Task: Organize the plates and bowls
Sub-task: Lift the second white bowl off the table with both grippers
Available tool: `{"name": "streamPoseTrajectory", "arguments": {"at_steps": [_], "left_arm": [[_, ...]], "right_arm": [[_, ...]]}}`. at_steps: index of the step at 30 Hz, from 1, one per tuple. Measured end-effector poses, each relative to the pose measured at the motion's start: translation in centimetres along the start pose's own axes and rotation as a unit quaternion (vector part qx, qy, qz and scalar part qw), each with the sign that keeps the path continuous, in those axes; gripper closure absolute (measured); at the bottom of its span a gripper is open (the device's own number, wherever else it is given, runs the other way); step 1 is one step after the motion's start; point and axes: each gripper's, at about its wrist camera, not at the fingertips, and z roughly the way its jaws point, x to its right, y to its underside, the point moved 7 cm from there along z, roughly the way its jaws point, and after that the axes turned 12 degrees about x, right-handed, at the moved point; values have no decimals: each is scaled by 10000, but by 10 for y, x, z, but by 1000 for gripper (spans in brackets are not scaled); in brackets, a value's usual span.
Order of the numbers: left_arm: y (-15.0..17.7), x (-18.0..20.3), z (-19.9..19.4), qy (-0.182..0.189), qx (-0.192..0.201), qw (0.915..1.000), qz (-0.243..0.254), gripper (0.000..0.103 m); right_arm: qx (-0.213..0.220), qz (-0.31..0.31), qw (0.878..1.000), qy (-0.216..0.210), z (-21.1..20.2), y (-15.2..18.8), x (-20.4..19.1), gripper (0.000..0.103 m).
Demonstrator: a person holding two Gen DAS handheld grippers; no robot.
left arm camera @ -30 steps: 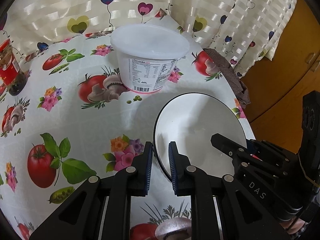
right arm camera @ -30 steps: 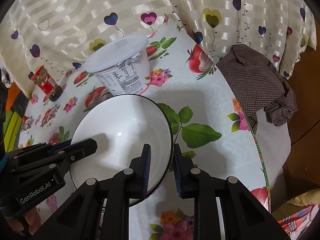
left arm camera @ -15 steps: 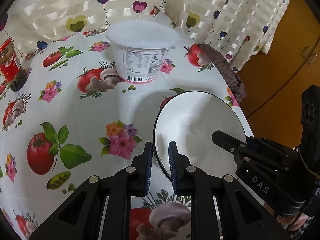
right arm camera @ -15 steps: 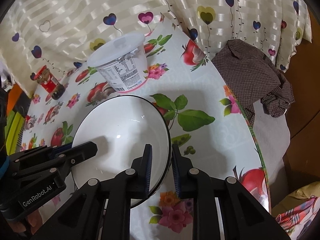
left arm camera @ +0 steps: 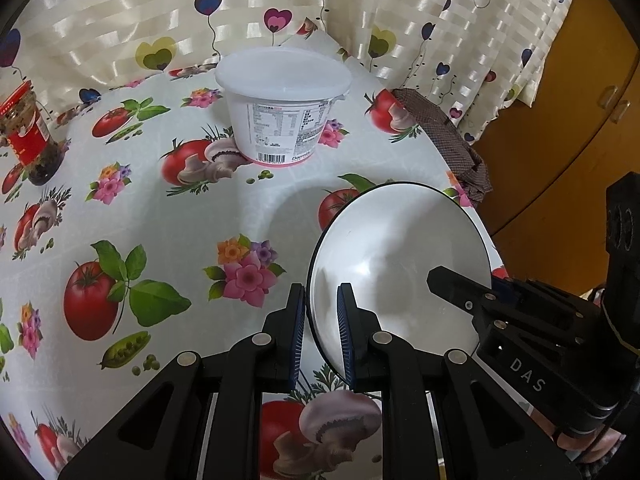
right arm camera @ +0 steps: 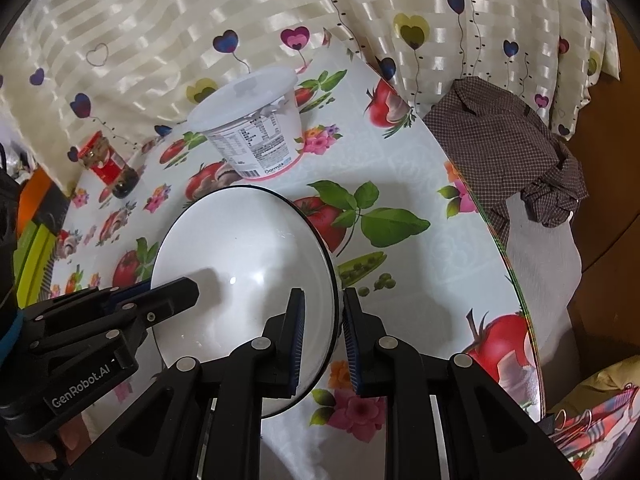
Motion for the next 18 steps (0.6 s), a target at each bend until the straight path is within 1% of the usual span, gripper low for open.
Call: {"name": "streamPoseTrajectory", "arguments": {"at_steps": [7,13,18], "left_arm": [[4,-1,1,14,-45,10000,4,86],[5,-1,2,29,-92,10000,0,86],[7,-2,-2,138,-114,9997,-193,86]], "right_arm": [[-41,34,10000,-14,-6,6,-3,84],[-84,88,9999,2,-3,8,-2,84],[19,219,9997,-44,-11,7,-2,84]]}}
